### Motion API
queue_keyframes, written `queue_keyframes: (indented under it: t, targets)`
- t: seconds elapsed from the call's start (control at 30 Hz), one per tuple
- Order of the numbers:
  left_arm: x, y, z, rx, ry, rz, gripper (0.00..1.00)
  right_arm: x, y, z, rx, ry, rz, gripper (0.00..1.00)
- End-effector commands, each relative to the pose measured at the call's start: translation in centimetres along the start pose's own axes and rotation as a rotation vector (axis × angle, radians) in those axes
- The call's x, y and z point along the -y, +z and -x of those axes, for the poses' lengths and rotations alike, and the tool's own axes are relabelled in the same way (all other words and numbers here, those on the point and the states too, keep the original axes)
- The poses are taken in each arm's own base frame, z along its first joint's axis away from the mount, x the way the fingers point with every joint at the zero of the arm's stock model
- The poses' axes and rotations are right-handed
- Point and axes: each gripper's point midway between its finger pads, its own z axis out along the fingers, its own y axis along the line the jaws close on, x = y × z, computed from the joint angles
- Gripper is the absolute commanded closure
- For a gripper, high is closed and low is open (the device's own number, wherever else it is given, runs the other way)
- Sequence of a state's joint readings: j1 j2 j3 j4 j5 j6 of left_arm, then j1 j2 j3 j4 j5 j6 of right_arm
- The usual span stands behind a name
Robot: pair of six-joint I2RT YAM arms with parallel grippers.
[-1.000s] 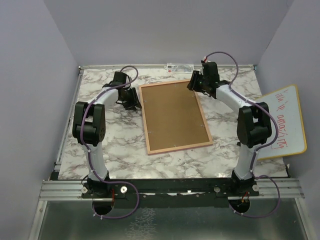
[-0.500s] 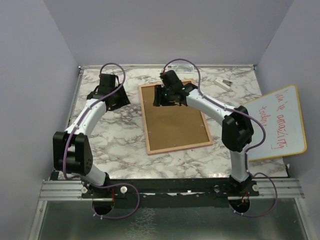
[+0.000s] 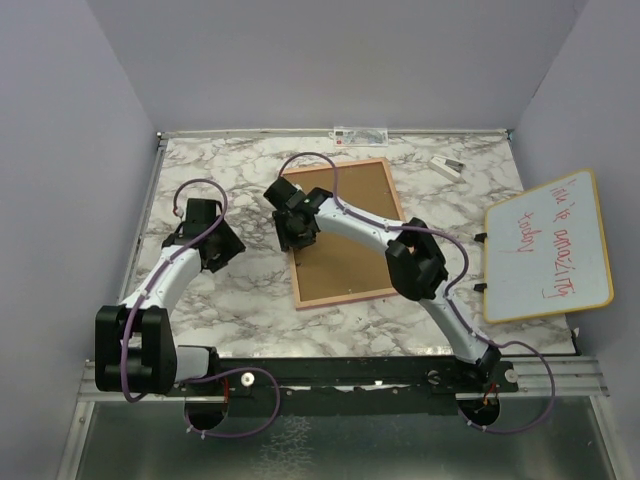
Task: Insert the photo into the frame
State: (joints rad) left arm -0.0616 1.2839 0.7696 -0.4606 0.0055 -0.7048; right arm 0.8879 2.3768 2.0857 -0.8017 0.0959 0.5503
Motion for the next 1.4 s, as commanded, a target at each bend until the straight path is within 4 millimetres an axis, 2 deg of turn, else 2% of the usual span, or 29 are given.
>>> queue_keyframes:
  t: [0.0, 0.13, 0.23, 0.37, 0.57, 0.83, 1.37]
  targets:
    - [1.4, -0.3, 0.2, 0.012, -0.050, -0.087, 0.43, 0.9, 0.1, -0.6, -0.025, -0.012, -0.084, 0.55]
    - [1.4, 0.1, -0.7, -0.012, -0.068, -0.108, 0.44, 1.3, 0.8, -0.9, -0.035, -0.024, -0.115, 0.59]
    - [1.4, 0.4, -1.3, -0.030, -0.072, -0.120, 0.45, 1.6, 1.0, -1.3, -0.051, -0.031, -0.147, 0.67]
    - [1.3, 0.4, -1.8, -0.050, -0.055, -0.132, 0.45, 1.6, 1.4, -1.8, -0.069, -0.031, -0.170, 0.69]
    - [1.2, 0.5, -3.0, -0.083, -0.053, -0.151, 0.45, 1.0, 1.9, -1.9, -0.061, -0.042, -0.165, 0.69]
    - [1.2, 0.4, -3.5, -0.101, -0.035, -0.168, 0.44, -0.7, 2.0, -2.0, -0.038, -0.050, -0.116, 0.65]
    - [0.7, 0.4, -4.1, -0.118, -0.013, -0.160, 0.41, -1.0, 2.5, -3.0, -0.049, -0.065, -0.121, 0.63]
